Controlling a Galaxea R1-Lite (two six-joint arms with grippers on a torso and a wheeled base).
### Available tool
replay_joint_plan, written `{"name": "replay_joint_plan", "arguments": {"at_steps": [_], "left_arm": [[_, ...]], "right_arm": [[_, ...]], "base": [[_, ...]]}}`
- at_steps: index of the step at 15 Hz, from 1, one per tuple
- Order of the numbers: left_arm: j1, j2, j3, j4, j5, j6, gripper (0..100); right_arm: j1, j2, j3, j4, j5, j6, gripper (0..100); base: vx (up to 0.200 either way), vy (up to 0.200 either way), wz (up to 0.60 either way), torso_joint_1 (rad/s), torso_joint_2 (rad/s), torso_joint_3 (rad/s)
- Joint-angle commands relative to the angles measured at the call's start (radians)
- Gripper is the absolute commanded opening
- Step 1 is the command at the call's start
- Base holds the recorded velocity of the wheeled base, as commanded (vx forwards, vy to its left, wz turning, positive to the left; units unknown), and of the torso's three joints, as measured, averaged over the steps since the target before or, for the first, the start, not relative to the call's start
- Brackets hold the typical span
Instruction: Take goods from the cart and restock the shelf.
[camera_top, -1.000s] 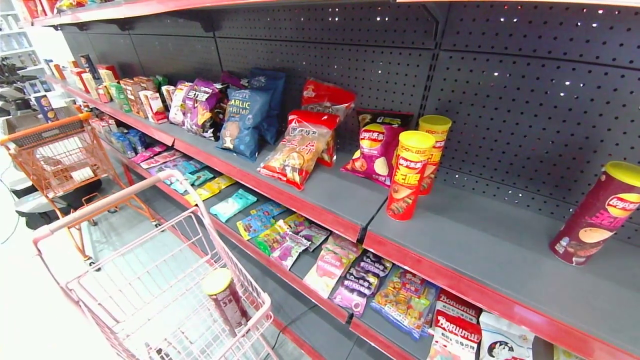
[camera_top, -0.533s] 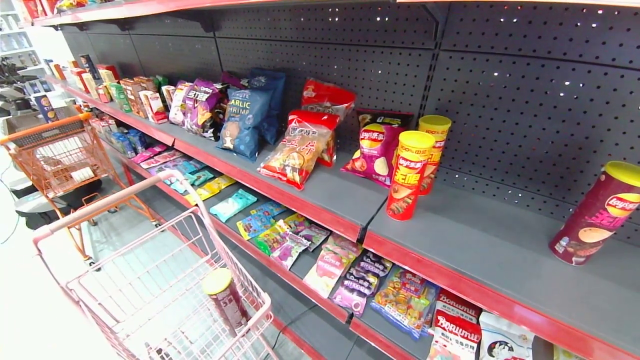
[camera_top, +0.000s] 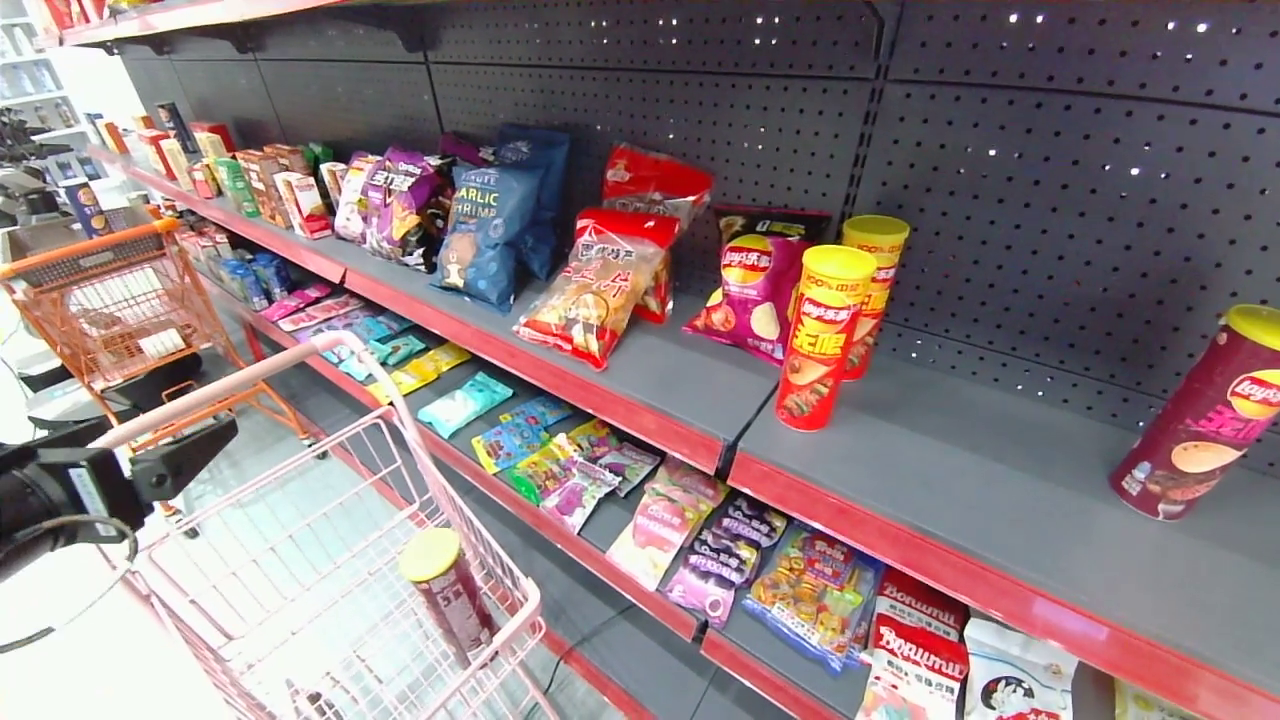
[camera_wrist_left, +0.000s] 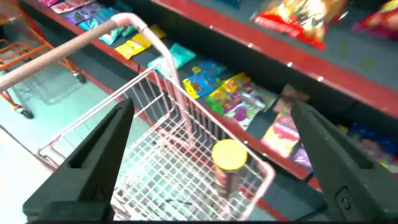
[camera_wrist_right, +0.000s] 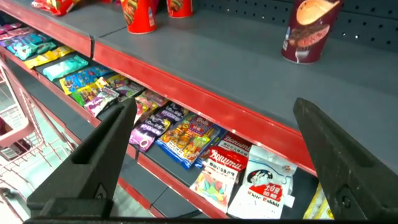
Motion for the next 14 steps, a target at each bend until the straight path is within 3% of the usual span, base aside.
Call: {"name": "replay_joint_plan", "arguments": {"at_steps": [1, 2, 5, 7, 14], "left_arm": [[0.019, 0.174, 0.031, -0.093, -0.016, 0.025, 100], [0.019, 0.189, 0.032, -0.105, -0.018, 0.025, 100], [0.013, 0.217, 0.061, -0.118, -0.101, 0.035, 100], [0.011, 0.237, 0.084, -0.119, -0.102, 0.051, 100], [0.011, 0.238, 0.190, -0.182, -0.102, 0.052, 100]], "right_arm": [[-0.001, 0.001, 0.000, 0.000, 0.003, 0.000, 100], [-0.001, 0.001, 0.000, 0.000, 0.006, 0.000, 100], [-0.001, 0.001, 0.000, 0.000, 0.006, 0.000, 100], [0.001, 0.001, 0.000, 0.000, 0.006, 0.000, 100], [-0.001, 0.001, 0.000, 0.000, 0.006, 0.000, 100]], "base": [[0.000, 0.000, 0.00, -0.149, 0.32, 0.198], [0.000, 0.000, 0.00, -0.144, 0.34, 0.178], [0.000, 0.000, 0.00, -0.146, 0.34, 0.193], [0.000, 0.000, 0.00, -0.154, 0.35, 0.200], [0.000, 0.000, 0.00, -0.117, 0.28, 0.162]]}}
